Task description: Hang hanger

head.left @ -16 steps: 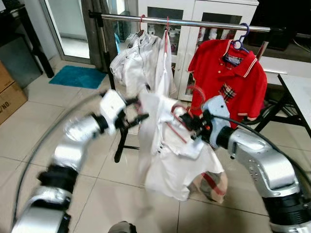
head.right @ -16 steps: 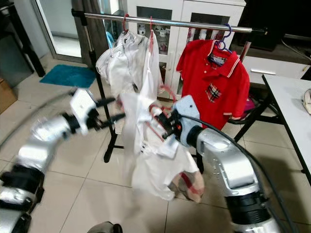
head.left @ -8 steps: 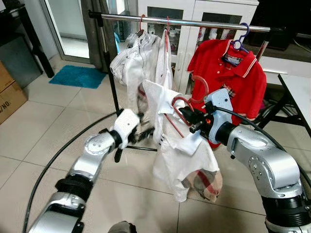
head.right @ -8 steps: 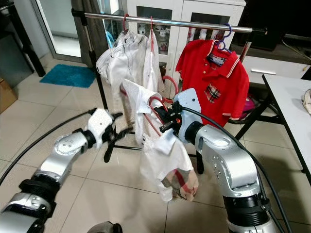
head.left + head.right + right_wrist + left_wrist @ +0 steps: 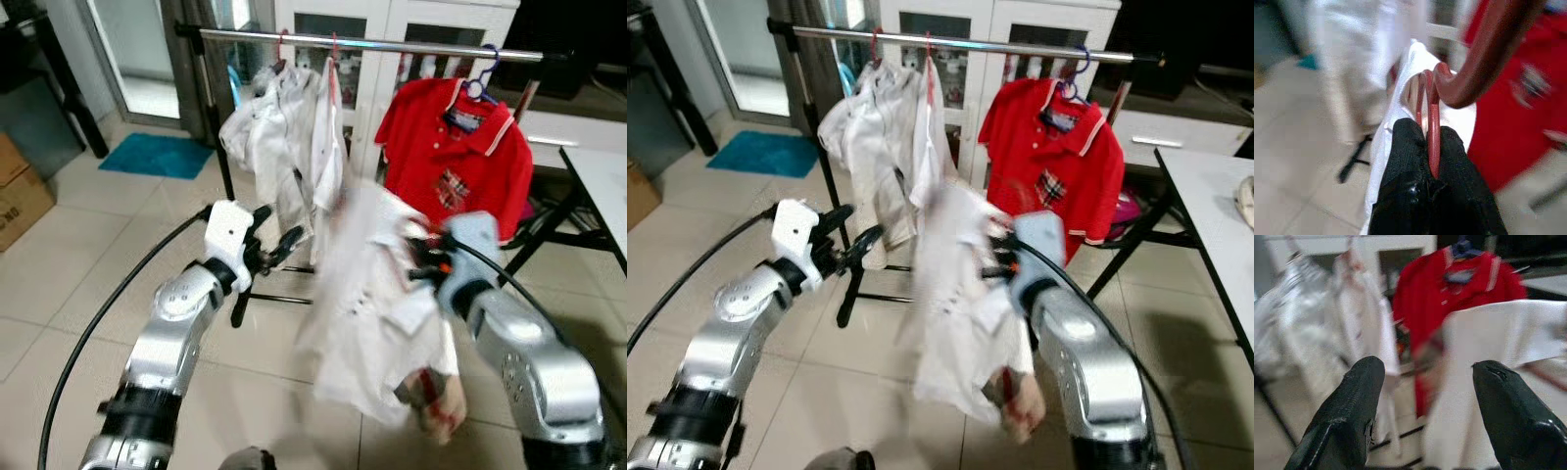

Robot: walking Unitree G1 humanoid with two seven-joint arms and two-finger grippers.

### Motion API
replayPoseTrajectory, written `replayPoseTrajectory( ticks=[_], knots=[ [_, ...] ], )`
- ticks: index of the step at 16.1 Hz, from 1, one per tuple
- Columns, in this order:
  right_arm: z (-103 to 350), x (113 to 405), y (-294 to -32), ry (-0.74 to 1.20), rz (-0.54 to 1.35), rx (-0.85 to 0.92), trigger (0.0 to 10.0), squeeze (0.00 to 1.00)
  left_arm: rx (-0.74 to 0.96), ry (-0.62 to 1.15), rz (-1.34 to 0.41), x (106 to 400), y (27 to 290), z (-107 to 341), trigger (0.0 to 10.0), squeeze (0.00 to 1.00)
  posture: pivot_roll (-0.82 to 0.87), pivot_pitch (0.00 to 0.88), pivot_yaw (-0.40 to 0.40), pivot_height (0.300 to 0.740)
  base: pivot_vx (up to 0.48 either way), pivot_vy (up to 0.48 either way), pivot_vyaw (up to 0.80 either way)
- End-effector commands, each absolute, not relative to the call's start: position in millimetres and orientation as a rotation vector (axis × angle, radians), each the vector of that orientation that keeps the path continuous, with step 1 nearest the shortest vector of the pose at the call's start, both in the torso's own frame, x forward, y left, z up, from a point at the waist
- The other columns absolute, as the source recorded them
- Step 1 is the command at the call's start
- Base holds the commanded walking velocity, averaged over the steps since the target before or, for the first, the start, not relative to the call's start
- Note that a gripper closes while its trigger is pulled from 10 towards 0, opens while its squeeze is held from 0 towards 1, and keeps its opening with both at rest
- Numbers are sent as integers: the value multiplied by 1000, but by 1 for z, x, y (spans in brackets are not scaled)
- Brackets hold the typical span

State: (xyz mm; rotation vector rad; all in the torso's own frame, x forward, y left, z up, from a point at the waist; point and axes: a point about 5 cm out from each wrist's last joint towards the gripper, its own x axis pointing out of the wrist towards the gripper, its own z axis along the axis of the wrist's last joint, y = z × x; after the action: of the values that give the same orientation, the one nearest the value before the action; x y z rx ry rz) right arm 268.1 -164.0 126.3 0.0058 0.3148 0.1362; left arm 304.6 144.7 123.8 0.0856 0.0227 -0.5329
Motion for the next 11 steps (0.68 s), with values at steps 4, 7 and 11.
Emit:
replayPoseTrajectory(
  ticks=[4, 7, 11],
  knots=[
    [111, 264, -194, 327, -134, -26, 10000, 0, 51, 23, -429, 302, 152, 129, 10000, 0, -121, 0, 56, 740, 0, 0, 0],
    [119, 265, -164, 202, 83, 58, 10000, 0, 51, 66, -383, 288, 160, 119, 10000, 0, -81, 0, 43, 740, 290, 0, 0],
    [117, 269, -153, 191, 69, 101, 10000, 0, 72, 83, -345, 281, 167, 118, 10000, 0, -42, 0, 18, 740, 321, 0, 0]
  ],
)
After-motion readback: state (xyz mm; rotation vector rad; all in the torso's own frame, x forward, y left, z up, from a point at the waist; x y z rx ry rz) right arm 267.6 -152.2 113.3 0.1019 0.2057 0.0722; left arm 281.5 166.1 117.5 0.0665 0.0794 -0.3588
